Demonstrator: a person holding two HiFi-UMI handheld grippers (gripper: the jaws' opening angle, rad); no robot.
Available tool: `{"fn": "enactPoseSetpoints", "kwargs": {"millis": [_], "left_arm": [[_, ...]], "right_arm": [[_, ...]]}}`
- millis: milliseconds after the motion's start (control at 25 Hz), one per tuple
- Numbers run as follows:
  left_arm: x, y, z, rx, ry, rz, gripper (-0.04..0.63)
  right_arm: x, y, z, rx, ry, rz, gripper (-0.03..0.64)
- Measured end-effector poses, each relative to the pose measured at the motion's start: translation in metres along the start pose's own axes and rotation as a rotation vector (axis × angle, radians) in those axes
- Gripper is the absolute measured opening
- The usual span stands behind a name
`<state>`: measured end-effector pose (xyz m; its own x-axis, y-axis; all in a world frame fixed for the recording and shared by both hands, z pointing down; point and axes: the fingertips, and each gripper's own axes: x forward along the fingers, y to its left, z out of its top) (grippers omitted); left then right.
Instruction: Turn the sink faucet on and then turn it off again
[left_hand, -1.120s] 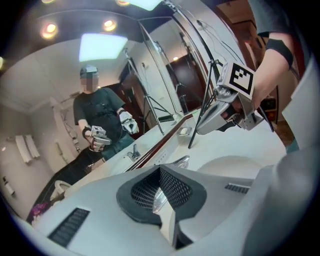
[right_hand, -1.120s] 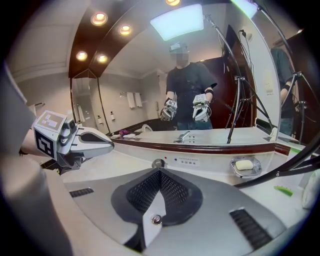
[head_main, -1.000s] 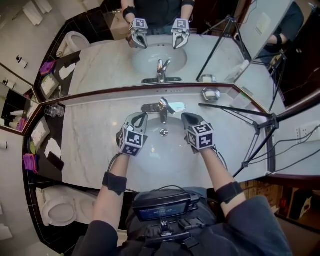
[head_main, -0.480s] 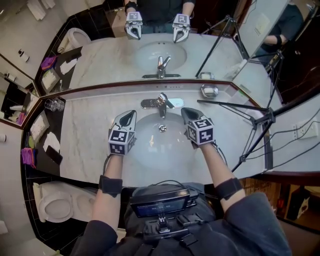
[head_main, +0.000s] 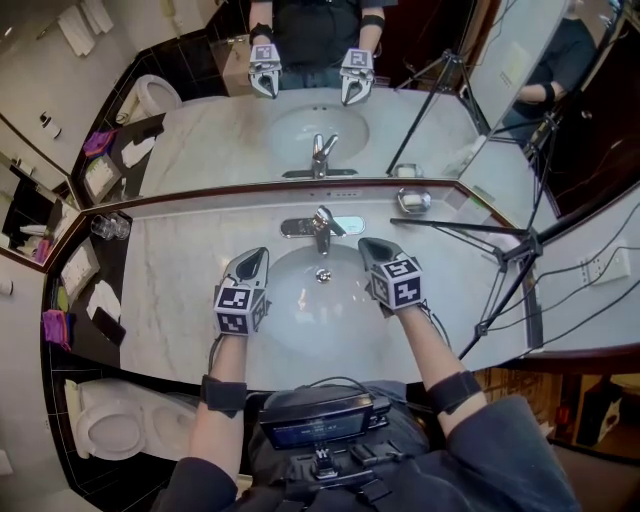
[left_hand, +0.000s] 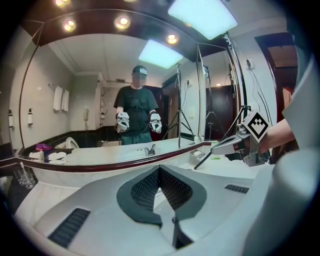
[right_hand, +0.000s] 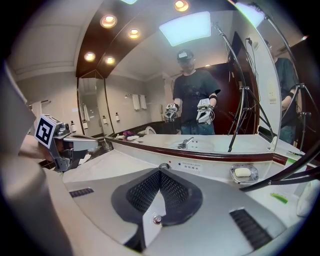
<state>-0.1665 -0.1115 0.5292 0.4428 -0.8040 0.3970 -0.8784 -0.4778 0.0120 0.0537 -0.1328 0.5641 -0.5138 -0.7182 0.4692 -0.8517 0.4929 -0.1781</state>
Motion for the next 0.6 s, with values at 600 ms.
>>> {"fn": "enactPoseSetpoints", "kwargs": {"millis": [600], "left_arm": [[0.014, 0.000, -0.005, 0.016, 0.004, -0.006, 0.000]], "right_arm": [[0.028, 0.009, -0.027, -0.786, 0.165, -0.025, 0.149]]}}
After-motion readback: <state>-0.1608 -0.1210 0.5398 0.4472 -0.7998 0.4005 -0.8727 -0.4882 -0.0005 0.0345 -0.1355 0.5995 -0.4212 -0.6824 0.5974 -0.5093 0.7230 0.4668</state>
